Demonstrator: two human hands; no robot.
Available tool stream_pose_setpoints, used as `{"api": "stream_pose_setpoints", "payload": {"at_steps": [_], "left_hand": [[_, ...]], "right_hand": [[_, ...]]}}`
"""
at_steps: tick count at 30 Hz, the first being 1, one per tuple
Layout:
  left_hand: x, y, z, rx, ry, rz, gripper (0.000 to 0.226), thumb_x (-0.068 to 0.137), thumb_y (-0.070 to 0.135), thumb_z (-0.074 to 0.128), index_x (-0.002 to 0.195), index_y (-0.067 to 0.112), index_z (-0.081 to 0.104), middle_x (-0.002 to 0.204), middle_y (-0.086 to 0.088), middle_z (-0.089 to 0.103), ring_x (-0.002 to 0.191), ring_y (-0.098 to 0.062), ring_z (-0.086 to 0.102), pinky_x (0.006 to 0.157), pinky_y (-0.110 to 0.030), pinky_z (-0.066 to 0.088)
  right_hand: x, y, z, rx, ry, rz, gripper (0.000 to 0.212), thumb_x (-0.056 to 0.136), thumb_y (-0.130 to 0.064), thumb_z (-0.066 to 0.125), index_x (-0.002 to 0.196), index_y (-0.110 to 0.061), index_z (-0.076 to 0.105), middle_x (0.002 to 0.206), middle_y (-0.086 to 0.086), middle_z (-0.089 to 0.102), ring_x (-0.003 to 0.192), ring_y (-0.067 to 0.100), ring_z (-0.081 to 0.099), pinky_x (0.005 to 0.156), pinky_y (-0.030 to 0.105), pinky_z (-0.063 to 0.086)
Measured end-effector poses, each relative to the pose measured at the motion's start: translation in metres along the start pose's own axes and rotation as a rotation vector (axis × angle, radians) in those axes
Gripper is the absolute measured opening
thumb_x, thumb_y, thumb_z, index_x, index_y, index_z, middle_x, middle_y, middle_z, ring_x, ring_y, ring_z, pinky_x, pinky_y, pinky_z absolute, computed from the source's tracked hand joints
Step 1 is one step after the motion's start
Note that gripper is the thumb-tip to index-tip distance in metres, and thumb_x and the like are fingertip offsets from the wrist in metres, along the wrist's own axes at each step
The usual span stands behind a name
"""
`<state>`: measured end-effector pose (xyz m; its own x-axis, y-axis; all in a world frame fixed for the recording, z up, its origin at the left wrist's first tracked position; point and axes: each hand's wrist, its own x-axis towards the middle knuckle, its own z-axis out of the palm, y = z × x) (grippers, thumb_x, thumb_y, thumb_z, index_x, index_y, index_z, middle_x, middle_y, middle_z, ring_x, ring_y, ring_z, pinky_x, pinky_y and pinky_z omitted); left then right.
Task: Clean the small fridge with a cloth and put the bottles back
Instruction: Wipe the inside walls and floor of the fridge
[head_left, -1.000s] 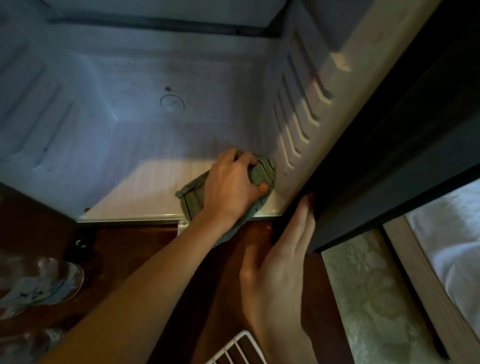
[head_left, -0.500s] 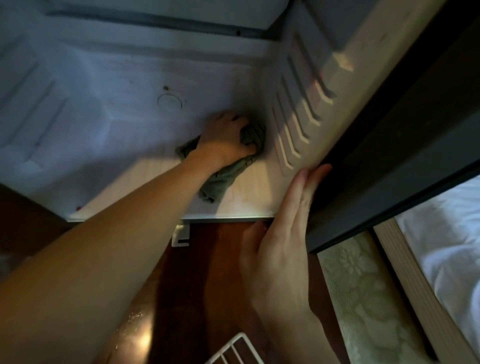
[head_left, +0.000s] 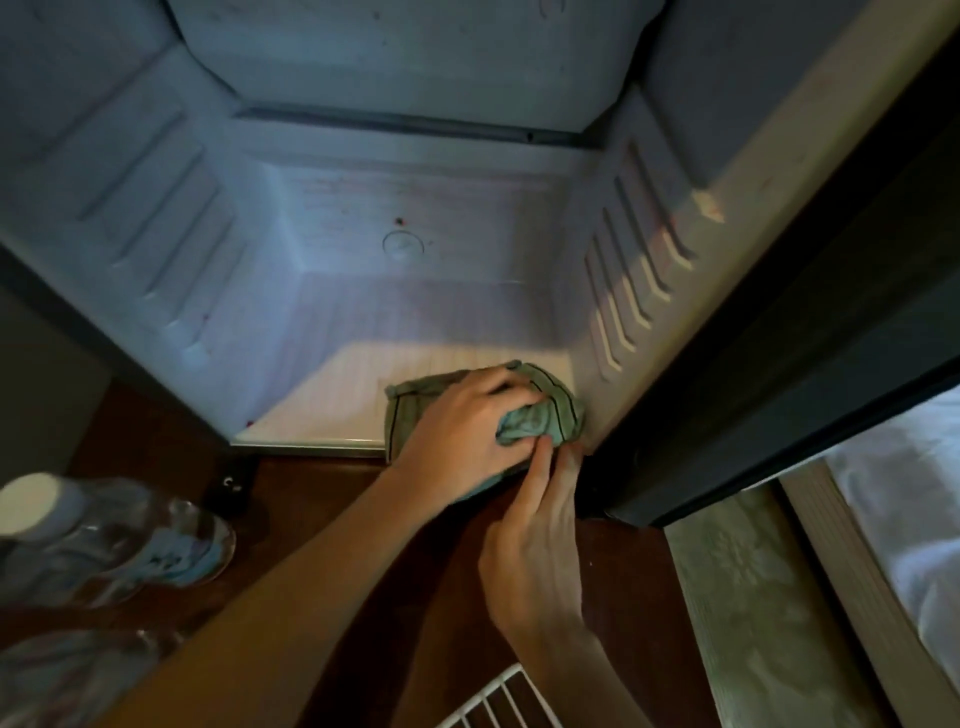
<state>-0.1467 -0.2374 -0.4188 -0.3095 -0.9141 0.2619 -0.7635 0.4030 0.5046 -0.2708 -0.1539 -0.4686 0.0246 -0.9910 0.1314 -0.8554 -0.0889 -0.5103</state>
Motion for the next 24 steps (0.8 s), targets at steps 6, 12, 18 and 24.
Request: {"api": "stream_pose_setpoints", "payload": {"at_steps": [6,12,18,24], "left_hand": [[0.048,-0.023,0.003,0.111,0.118,-0.277,0.044,0.089,0.036,0.063,0.130,0.020,0.061,0.137,-0.001,0.057,0.122,-0.023,0.055,0.097,-0.037,0.049],[0.123,-0.046,0.020,0.156,0.028,-0.279,0.055,0.084,0.043,0.055,0.133,0.016,0.060,0.138,-0.008,0.053,0.126,-0.032,0.048,0.107,-0.041,0.039],[0.113,-0.046,0.011,0.041,-0.076,-0.154,0.060,0.078,0.048,0.060,0.131,0.019,0.063,0.144,-0.002,0.052,0.132,-0.026,0.044,0.113,-0.030,0.030],[0.038,-0.023,0.007,0.001,0.015,-0.012,0.055,0.079,0.044,0.062,0.127,0.018,0.067,0.136,-0.001,0.059,0.122,-0.021,0.056,0.107,-0.035,0.043]], "right_hand": [[0.015,0.004,-0.021,-0.224,-0.103,-0.156,0.076,0.079,-0.009,0.029,0.152,0.007,0.018,0.159,0.024,0.021,0.151,0.038,0.007,0.117,0.051,0.030],[0.022,0.014,-0.021,-0.361,-0.120,-0.233,0.083,0.070,-0.013,0.045,0.150,0.006,0.029,0.157,0.027,0.025,0.149,0.039,0.019,0.115,0.046,0.023],[0.021,0.007,-0.026,-0.364,-0.107,-0.211,0.084,0.069,-0.013,0.041,0.150,0.006,0.028,0.157,0.028,0.025,0.148,0.039,0.019,0.117,0.048,0.030],[0.021,0.007,-0.029,-0.404,-0.121,-0.205,0.081,0.072,-0.004,0.043,0.150,0.008,0.025,0.156,0.030,0.025,0.148,0.040,0.019,0.117,0.047,0.030]]}}
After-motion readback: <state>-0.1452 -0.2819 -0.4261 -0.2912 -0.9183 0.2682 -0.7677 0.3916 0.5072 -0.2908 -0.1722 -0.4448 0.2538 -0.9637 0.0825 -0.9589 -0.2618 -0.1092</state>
